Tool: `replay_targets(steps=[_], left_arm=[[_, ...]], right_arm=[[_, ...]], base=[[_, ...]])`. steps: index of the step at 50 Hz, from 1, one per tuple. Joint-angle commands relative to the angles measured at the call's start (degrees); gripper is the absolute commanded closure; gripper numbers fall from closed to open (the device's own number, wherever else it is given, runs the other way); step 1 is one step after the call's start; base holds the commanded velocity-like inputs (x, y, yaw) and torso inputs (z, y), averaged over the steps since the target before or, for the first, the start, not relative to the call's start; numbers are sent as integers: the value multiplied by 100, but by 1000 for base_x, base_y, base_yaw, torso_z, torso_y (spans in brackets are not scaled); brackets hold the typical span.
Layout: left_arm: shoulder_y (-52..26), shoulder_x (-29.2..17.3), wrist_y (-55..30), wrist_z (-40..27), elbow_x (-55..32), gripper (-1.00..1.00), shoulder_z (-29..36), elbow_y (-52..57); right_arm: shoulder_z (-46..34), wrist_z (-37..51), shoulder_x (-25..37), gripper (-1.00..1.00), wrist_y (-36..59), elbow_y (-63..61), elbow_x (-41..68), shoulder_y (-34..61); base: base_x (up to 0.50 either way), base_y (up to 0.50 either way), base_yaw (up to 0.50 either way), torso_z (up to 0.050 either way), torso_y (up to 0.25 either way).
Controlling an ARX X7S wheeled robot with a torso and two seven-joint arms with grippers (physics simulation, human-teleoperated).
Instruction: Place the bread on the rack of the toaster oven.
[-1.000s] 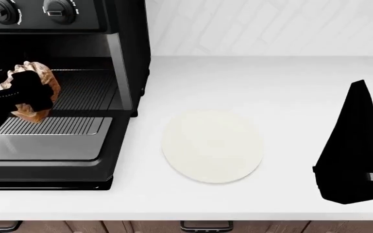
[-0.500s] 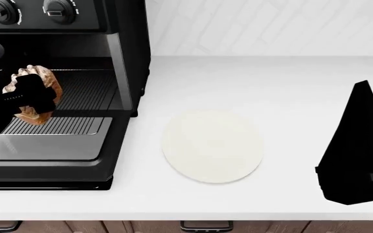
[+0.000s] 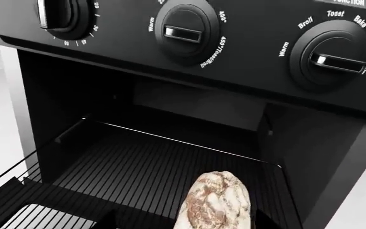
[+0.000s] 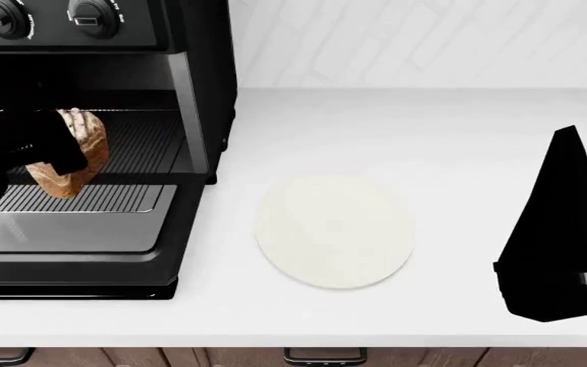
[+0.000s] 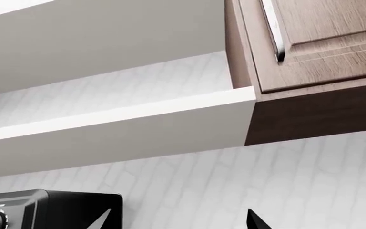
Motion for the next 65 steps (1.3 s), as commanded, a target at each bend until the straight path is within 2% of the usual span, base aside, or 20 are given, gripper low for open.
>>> replay_targets(steps=[1, 12, 20, 26, 36, 45, 49, 53, 58, 65], left_arm=[[13, -285, 86, -482, -727, -100, -393, 475], [21, -701, 317, -1048, -1736, -100, -919, 1149], [-36, -800, 392, -1146, -2014, -100, -1026, 1345], [132, -934, 463, -1169, -2220, -100, -1368, 1500], [611, -1025, 345, -872, -2422, -100, -2506, 1942], [1003, -850, 106, -549, -2651, -100, -3419, 2248], [1094, -726, -63, -375, -2590, -100, -3930, 2432], [1171, -643, -111, -315, -2715, -100, -4312, 2552], [1277, -455, -296, -115, -2823, -100, -4896, 2744], [1204, -150, -454, 303, -2840, -100, -5426, 3024]], right_arm=[[-2, 18, 13, -100, 6, -29, -11, 1], [25, 73, 56, -100, 13, -175, -26, -39], [134, 121, 123, -100, -43, -273, -32, -177], [203, 158, 178, -100, -66, -357, -36, -266], [23, 271, 202, -100, 151, -515, -69, -12], [-86, 423, 282, -100, 291, -700, -87, 142], [-108, 648, 548, -100, 171, -799, -125, 178], [-575, 1228, 1194, -100, -302, -804, -341, 387], [-1666, 2244, 2309, -100, -1180, -807, -811, 965], [-3393, 2989, 3020, -100, -1752, -809, -1270, 2308]], base=[[0, 0, 0, 0, 0], [0, 0, 0, 0, 0], [0, 0, 0, 0, 0], [0, 0, 0, 0, 0], [0, 0, 0, 0, 0], [0, 0, 0, 0, 0], [0, 0, 0, 0, 0], [0, 0, 0, 0, 0], [0, 0, 0, 0, 0], [0, 0, 0, 0, 0]])
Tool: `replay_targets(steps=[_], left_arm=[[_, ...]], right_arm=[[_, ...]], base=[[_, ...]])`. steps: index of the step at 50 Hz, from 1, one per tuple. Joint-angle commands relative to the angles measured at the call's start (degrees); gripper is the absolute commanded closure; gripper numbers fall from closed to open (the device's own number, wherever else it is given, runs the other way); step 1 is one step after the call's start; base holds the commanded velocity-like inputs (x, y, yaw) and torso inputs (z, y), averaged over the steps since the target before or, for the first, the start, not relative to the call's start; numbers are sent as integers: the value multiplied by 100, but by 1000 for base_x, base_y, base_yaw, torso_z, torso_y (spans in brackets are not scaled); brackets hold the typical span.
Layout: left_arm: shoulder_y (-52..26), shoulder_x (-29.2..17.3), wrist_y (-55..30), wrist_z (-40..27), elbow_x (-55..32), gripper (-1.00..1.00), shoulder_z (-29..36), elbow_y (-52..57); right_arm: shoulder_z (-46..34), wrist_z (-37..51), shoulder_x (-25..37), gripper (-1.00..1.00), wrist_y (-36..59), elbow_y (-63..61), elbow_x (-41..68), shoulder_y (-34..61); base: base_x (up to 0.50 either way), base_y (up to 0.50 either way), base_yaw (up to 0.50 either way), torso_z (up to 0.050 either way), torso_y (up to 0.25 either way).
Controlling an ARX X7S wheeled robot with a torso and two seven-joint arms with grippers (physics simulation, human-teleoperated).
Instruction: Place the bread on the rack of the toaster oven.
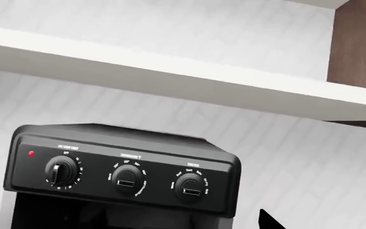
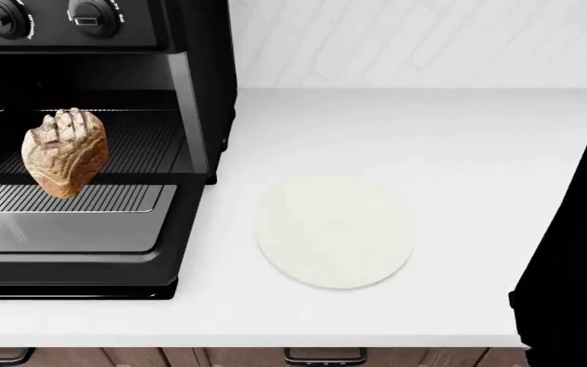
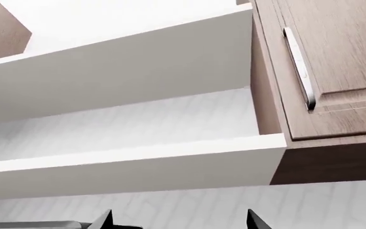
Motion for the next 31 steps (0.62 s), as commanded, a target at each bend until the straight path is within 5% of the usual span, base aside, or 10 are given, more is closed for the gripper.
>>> replay_targets(steps=[1, 11, 31], left_arm=[[69, 411, -276, 568, -172, -100, -1061, 467], [149, 581, -296, 832, -799, -100, -1934, 778], [217, 863, -664, 1122, -1080, -100, -2545, 943]], right_arm=[[-2154, 1256, 1301, -100, -1002, -49, -678, 1549], [-4209, 1620, 1652, -100, -1413, -49, -1122, 3319], [-7376, 1798, 1532, -100, -1379, -49, -1322, 6407]], base=[[0, 0, 0, 0, 0], [0, 0, 0, 0, 0], [0, 0, 0, 0, 0]])
